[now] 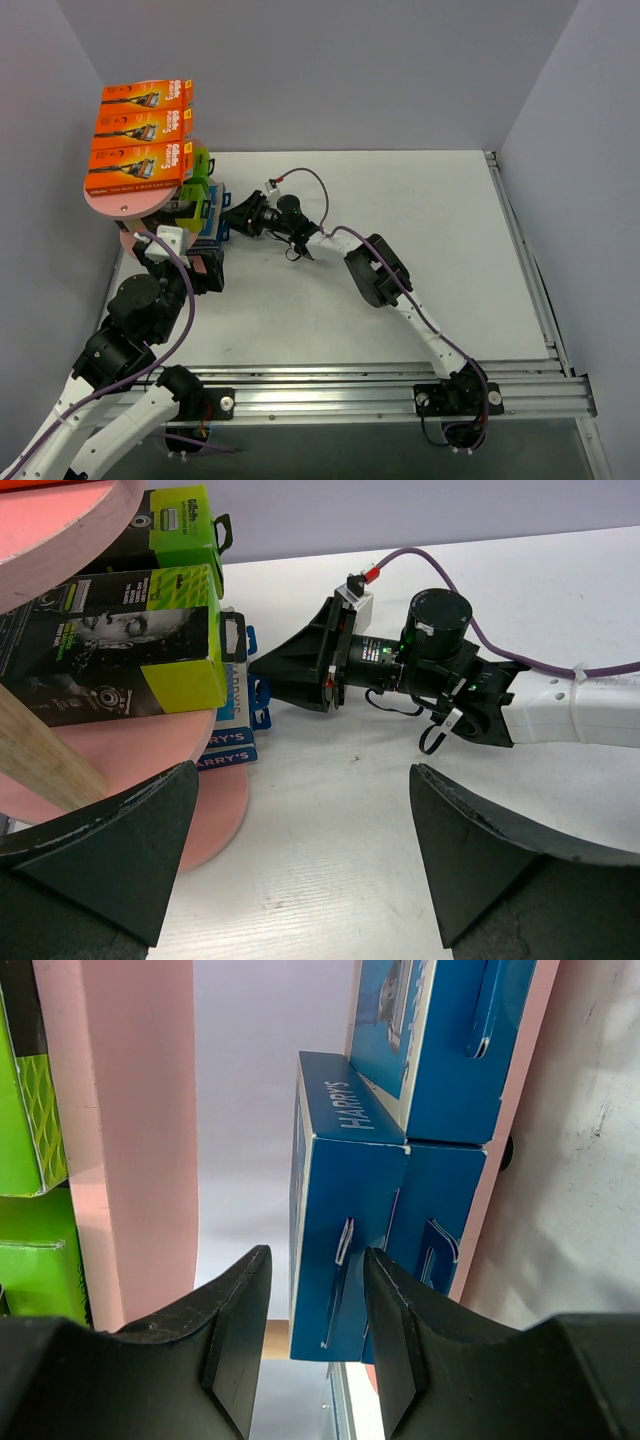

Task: Place and organize the shaving razors onto the shelf
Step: Place the shaving razor onto shelf

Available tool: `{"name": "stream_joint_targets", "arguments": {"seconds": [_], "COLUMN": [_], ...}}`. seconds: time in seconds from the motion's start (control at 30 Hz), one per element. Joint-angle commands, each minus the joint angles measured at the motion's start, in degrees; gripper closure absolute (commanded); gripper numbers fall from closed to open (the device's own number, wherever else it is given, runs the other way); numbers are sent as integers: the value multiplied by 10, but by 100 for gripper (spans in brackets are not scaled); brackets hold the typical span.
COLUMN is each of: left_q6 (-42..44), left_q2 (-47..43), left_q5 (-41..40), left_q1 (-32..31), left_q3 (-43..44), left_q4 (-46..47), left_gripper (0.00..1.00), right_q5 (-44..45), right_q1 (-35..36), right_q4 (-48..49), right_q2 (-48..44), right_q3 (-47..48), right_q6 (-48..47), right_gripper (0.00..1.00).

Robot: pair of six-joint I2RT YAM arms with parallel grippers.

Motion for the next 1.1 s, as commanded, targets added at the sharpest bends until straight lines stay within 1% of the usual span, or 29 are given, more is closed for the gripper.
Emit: {"name": "stream_joint_targets", "arguments": {"seconds": [0.0, 0.43, 0.7, 0.83, 1.07], "left_q6": [-2, -1, -2, -1, 0], "left_q2": [-6, -3, 0, 1, 5], "left_q5": [5, 6, 6, 3, 1], "left_q1": [3, 3, 4, 3, 4], "left_q3": [6, 6, 6, 6, 6], "left_q4": [23, 23, 23, 23, 22], "left_gripper": [5, 4, 4, 4, 5], "right_q5": [-10, -12, -16, -18, -22], "right_q1": [3, -7, -25, -35, -41], "right_q4": [32, 54, 87, 106, 124], "right_q2": [-6, -34, -77, -106, -122], "right_q3": [19, -36, -101, -149, -176], "right_q6": [-4, -6, -9, -9, -8], "right_gripper": [62, 57, 57, 56, 55]}}
